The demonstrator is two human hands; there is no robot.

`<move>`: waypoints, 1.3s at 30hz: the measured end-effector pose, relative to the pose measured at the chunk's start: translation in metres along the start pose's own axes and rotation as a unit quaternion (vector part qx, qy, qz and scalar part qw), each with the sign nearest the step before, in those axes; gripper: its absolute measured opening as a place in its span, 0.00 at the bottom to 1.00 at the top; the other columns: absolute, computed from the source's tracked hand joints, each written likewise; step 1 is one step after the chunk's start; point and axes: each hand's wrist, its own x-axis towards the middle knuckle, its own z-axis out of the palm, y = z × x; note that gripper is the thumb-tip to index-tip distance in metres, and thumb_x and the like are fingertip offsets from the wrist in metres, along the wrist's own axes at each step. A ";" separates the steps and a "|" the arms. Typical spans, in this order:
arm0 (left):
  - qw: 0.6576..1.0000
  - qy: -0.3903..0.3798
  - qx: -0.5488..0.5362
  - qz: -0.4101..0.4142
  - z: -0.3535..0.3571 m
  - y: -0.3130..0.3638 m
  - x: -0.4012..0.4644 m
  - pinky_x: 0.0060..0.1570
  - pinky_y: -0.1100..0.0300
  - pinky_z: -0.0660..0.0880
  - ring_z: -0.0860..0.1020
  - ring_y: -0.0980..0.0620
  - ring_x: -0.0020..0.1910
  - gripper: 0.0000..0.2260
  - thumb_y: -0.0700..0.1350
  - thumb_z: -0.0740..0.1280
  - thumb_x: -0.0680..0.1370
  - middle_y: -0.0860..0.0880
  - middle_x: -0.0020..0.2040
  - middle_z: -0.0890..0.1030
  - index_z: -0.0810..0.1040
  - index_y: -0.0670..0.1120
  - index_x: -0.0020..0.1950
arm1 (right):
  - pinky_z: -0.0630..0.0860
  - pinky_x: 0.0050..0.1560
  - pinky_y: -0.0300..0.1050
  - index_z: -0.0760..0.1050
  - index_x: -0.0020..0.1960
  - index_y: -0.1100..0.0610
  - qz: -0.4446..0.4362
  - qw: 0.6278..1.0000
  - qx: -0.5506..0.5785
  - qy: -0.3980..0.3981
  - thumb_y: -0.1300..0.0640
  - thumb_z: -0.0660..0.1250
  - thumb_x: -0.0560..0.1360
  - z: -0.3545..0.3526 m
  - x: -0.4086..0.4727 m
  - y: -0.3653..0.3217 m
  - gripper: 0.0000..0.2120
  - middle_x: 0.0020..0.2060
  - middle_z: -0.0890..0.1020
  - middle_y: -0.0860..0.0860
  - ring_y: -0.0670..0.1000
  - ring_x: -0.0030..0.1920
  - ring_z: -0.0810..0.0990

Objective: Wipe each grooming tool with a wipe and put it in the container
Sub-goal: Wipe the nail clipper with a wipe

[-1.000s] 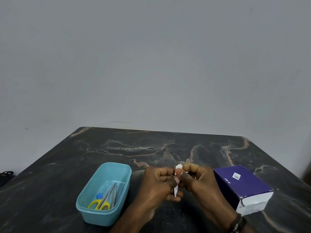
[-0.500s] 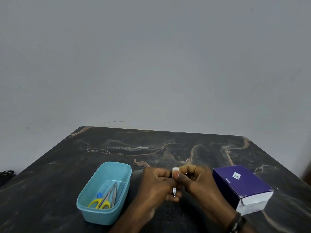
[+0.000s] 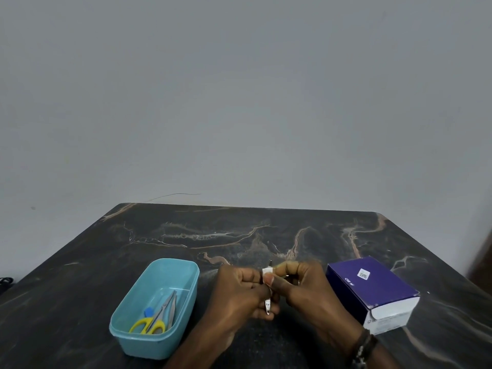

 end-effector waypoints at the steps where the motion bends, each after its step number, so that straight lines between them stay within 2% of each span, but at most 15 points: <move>1: 1.000 0.001 0.001 0.000 0.001 0.000 0.000 0.34 0.54 0.81 0.82 0.46 0.31 0.04 0.33 0.68 0.75 0.36 0.38 0.85 0.83 0.36 0.45 | 0.79 0.38 0.41 0.83 0.40 0.61 0.001 1.000 0.003 0.006 0.61 0.73 0.72 0.000 0.000 0.000 0.04 0.33 0.85 0.59 0.51 0.34 0.82; 6: 1.000 0.005 -0.010 0.000 0.001 0.003 -0.001 0.33 0.55 0.82 0.82 0.46 0.30 0.03 0.34 0.69 0.75 0.38 0.37 0.85 0.82 0.36 0.46 | 0.79 0.41 0.49 0.82 0.37 0.62 -0.006 0.998 0.040 0.053 0.61 0.73 0.72 0.005 0.001 0.003 0.06 0.33 0.85 0.59 0.54 0.35 0.82; 12: 1.000 -0.001 -0.010 -0.005 0.002 0.003 -0.002 0.33 0.55 0.81 0.82 0.47 0.30 0.03 0.34 0.69 0.75 0.39 0.36 0.85 0.82 0.35 0.46 | 0.76 0.34 0.41 0.82 0.39 0.63 -0.016 0.996 0.057 0.064 0.61 0.72 0.72 0.005 0.001 0.003 0.06 0.32 0.84 0.56 0.49 0.32 0.80; 17: 1.000 0.017 -0.008 -0.003 -0.001 0.004 -0.001 0.32 0.56 0.81 0.82 0.48 0.29 0.04 0.33 0.68 0.75 0.38 0.37 0.85 0.82 0.36 0.46 | 0.73 0.30 0.36 0.82 0.39 0.63 0.001 0.999 0.043 0.017 0.61 0.73 0.72 0.006 -0.001 0.002 0.05 0.30 0.83 0.55 0.46 0.29 0.79; 21: 1.000 0.008 -0.004 0.000 0.000 0.003 -0.001 0.33 0.56 0.81 0.82 0.47 0.31 0.04 0.32 0.68 0.75 0.38 0.37 0.85 0.82 0.37 0.46 | 0.79 0.39 0.44 0.82 0.39 0.63 0.007 0.999 0.040 0.011 0.61 0.74 0.71 0.002 0.000 0.002 0.05 0.33 0.85 0.59 0.52 0.34 0.82; 24: 1.000 -0.002 -0.009 0.001 0.000 0.003 0.000 0.34 0.55 0.81 0.82 0.47 0.31 0.03 0.34 0.69 0.75 0.39 0.37 0.85 0.82 0.37 0.46 | 0.78 0.36 0.41 0.82 0.40 0.65 -0.010 0.998 0.050 0.035 0.62 0.73 0.71 0.003 0.000 0.001 0.05 0.34 0.85 0.59 0.50 0.33 0.81; 27: 1.000 -0.006 -0.012 -0.002 -0.001 0.002 0.001 0.34 0.54 0.81 0.82 0.47 0.31 0.03 0.34 0.70 0.75 0.39 0.37 0.85 0.82 0.36 0.46 | 0.77 0.35 0.39 0.82 0.39 0.63 -0.027 0.996 0.053 0.063 0.62 0.72 0.72 0.006 0.000 0.001 0.04 0.33 0.85 0.57 0.49 0.33 0.81; 30: 1.000 -0.016 -0.007 -0.004 -0.001 -0.001 0.002 0.33 0.56 0.81 0.82 0.46 0.31 0.03 0.33 0.69 0.75 0.38 0.38 0.85 0.81 0.35 0.47 | 0.74 0.31 0.35 0.81 0.39 0.64 -0.032 0.994 0.066 0.081 0.62 0.72 0.72 0.005 0.001 0.000 0.06 0.30 0.83 0.54 0.45 0.30 0.79; 37: 1.000 0.001 -0.016 0.007 -0.002 -0.001 0.002 0.31 0.55 0.80 0.82 0.47 0.29 0.04 0.32 0.68 0.75 0.39 0.34 0.84 0.82 0.36 0.45 | 0.70 0.28 0.31 0.81 0.41 0.67 -0.012 0.999 0.044 0.000 0.63 0.71 0.73 0.004 -0.001 -0.002 0.06 0.28 0.82 0.53 0.42 0.27 0.77; 39: 1.000 0.001 -0.018 0.007 -0.001 -0.001 0.003 0.31 0.56 0.80 0.81 0.48 0.28 0.04 0.32 0.68 0.75 0.39 0.34 0.84 0.82 0.36 0.45 | 0.71 0.28 0.32 0.81 0.41 0.67 -0.010 0.999 0.047 0.000 0.64 0.71 0.72 0.003 -0.001 -0.002 0.05 0.28 0.82 0.53 0.43 0.27 0.78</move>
